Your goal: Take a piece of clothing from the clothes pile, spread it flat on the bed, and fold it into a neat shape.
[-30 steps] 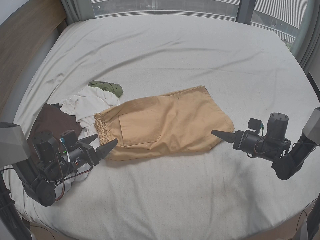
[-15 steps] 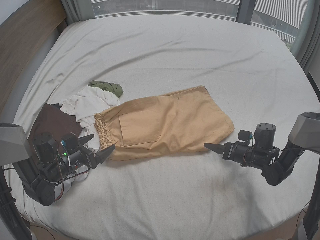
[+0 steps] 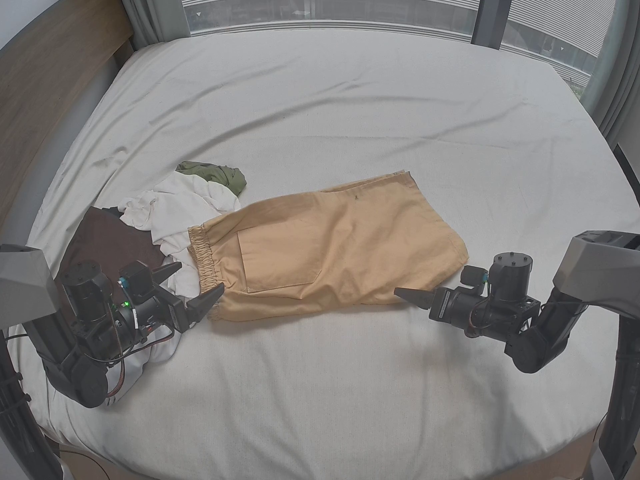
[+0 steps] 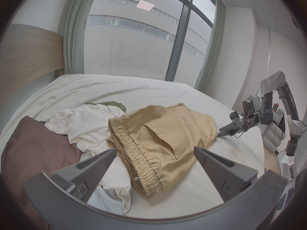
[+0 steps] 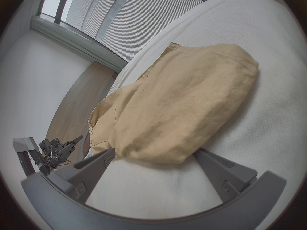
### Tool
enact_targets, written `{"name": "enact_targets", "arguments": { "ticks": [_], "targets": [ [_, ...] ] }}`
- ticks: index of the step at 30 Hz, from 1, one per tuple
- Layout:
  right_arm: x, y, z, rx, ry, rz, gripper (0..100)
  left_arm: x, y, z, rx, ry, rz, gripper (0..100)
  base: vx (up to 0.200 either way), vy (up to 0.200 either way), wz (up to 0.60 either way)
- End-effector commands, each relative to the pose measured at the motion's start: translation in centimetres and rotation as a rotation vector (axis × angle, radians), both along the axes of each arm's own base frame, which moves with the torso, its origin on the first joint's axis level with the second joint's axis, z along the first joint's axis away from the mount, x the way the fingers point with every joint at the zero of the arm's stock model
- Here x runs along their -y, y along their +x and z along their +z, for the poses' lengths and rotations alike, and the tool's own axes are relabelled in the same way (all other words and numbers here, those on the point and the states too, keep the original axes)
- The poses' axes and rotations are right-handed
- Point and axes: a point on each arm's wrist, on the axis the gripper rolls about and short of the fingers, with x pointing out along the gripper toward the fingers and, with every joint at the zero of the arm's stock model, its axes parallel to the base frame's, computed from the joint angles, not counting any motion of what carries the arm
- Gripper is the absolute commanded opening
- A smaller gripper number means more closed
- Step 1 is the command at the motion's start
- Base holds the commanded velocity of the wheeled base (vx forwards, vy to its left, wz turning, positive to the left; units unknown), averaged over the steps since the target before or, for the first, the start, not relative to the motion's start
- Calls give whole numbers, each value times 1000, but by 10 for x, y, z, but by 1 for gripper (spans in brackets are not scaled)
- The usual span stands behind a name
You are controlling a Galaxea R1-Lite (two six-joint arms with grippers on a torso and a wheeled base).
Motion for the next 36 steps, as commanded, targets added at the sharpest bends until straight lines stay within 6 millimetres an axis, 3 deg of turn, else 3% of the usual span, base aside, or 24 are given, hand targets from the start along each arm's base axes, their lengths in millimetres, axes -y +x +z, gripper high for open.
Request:
{"name": "enact_targets", "arguments": {
  "ticks": [1,9,20,34,35,36],
  "targets": [
    [-9,5,-13,-11,2,11,100,-1,1,1,5,-1,4,100,0,0,0],
    [-19,19,-20,14,-15,-43,100,-2,0,0,3,-2,7,100,0,0,0],
    [-36,51,-7,78,-16,-115,100,-2,0,1,3,-4,9,100,0,0,0],
    [-45,56,-11,92,-22,-139,100,-3,1,1,3,-4,10,100,0,0,0],
    [-45,56,-12,91,-25,-148,0,-3,1,1,3,-4,10,100,0,0,0],
    [-45,56,-15,86,-27,-147,0,-3,1,1,3,-4,10,100,0,0,0]
  ]
}}
